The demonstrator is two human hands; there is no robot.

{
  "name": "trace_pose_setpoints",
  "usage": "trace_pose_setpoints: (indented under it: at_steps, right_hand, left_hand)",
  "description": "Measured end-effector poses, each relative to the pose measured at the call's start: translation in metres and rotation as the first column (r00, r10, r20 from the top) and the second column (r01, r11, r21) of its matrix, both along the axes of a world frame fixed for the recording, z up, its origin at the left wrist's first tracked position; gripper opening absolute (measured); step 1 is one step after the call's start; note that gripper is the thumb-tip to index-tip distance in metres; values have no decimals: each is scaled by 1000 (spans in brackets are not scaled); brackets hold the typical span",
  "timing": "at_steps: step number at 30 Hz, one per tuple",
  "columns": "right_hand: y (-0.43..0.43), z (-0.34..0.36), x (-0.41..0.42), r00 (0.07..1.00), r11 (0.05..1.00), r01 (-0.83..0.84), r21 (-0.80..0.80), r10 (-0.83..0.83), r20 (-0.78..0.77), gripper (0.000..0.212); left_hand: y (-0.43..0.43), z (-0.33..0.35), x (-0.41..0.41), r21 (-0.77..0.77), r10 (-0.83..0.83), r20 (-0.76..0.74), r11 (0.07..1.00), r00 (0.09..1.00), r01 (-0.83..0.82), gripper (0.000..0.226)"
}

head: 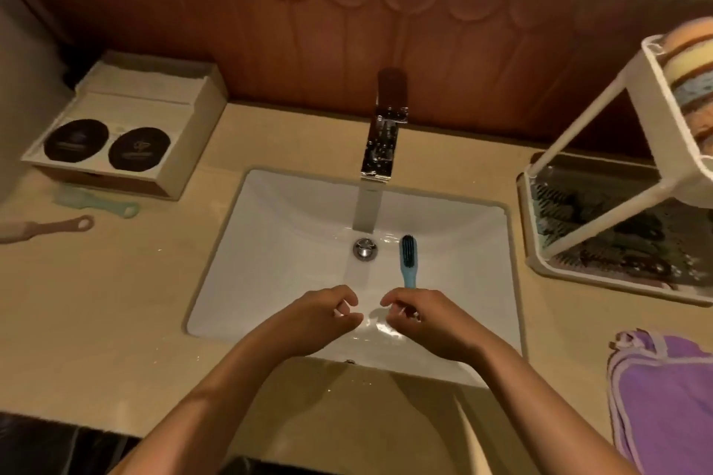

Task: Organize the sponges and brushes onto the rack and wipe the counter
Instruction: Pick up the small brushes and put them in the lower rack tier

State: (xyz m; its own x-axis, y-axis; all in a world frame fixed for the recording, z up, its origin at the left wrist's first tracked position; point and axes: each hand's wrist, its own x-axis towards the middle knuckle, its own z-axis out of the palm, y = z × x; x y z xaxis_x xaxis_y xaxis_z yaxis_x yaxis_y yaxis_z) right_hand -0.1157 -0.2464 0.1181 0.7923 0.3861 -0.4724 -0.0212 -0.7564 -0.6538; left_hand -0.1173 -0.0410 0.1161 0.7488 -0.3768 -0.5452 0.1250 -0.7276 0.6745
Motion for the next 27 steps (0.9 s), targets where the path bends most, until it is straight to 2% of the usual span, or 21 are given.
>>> trace_pose_setpoints:
  at_steps: [3, 7, 15, 18, 23, 25, 27]
  right_hand:
    - [37, -3, 10, 991, 991, -130, -29, 130, -10, 29]
    - [88, -6, 27, 963, 959, -271, -85, 270, -17, 30]
    - [196, -4, 72, 877, 880, -460, -118, 471, 91, 28]
    - [243, -5, 92, 855, 862, -489, -129, 504, 123, 26]
    - [316, -13, 121, 870, 900, -401, -174, 433, 237, 27]
    - [341, -17, 128, 854, 888, -404, -220, 453, 256, 28]
    - [361, -20, 134, 801, 848, -450, -279, 521, 294, 29]
  left_hand:
    - [50, 1, -4, 33, 78, -3, 996, 997, -78, 21]
    - [120, 10, -7, 99, 240, 5, 966, 971, -240, 30]
    - [228, 5, -9, 108, 539, 72, 832, 839, -543, 20]
    - [264, -4, -3, 131, 609, 117, 773, 784, -620, 19]
    - [317, -23, 17, 154, 712, 278, 630, 645, -761, 17]
    - [335, -27, 29, 169, 709, 353, 594, 611, -787, 19]
    - [348, -27, 43, 192, 675, 421, 587, 606, -787, 24]
